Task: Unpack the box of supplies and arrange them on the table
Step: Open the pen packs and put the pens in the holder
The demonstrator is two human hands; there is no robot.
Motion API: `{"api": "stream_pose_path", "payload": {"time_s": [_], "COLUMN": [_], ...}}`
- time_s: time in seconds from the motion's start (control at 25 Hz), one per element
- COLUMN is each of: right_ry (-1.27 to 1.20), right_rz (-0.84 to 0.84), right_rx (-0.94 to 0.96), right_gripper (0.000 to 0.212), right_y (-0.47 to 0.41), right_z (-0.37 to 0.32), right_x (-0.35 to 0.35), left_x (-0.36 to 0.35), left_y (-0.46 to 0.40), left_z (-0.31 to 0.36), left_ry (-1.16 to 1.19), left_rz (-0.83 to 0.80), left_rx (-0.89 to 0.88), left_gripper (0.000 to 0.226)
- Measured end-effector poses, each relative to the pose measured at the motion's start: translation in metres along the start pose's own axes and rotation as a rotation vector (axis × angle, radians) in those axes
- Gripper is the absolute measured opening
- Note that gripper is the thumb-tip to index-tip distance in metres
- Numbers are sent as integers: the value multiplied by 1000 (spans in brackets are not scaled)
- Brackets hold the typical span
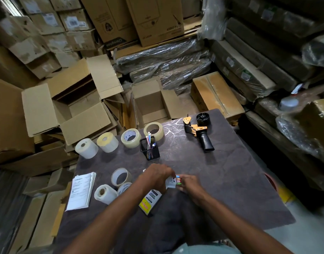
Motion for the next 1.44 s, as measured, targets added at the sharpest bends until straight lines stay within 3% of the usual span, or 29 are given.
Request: {"api": "stream_pose_path", "payload": {"time_s": [0.2,0.32,0.52,0.72,0.92,1.44], "right_ry": [-269,-294,-298,-379,-449,-557], "right_rz": [-1,-12,-41,-154,-300,-466], "right_rx": [-126,-159,-229,-298,-303,-312], "right_gripper": [24,30,18,11,25,30], "right_y": [-4,-1,8,15,20,32], "right_z": [2,0,0,4,2,2], "right_x": [5,10,13,14,2,-18], "left_x": [9,12,24,37,49,70], "left_y": [-4,0,8,18,22,30], "left_z": [5,6,9,13,26,6], "left_ry": [-50,-83,-133,-243,-417,-261], "left_rz": [-59,-34,19,57,53,81], "left_rx": [-25,-42,-85,-144,-221,-128], "left_gripper": [75,75,71,65,66,64]}}
Point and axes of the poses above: each hand's wrist, its own y-axis away from the middle knuckle, its own x-axis out of the back of the hand, z = x × y, the point moved 8 cm from there along -y, towards the middle knuckle, and after that the axes turned 13 degrees about -x, right-handed, at the moved point
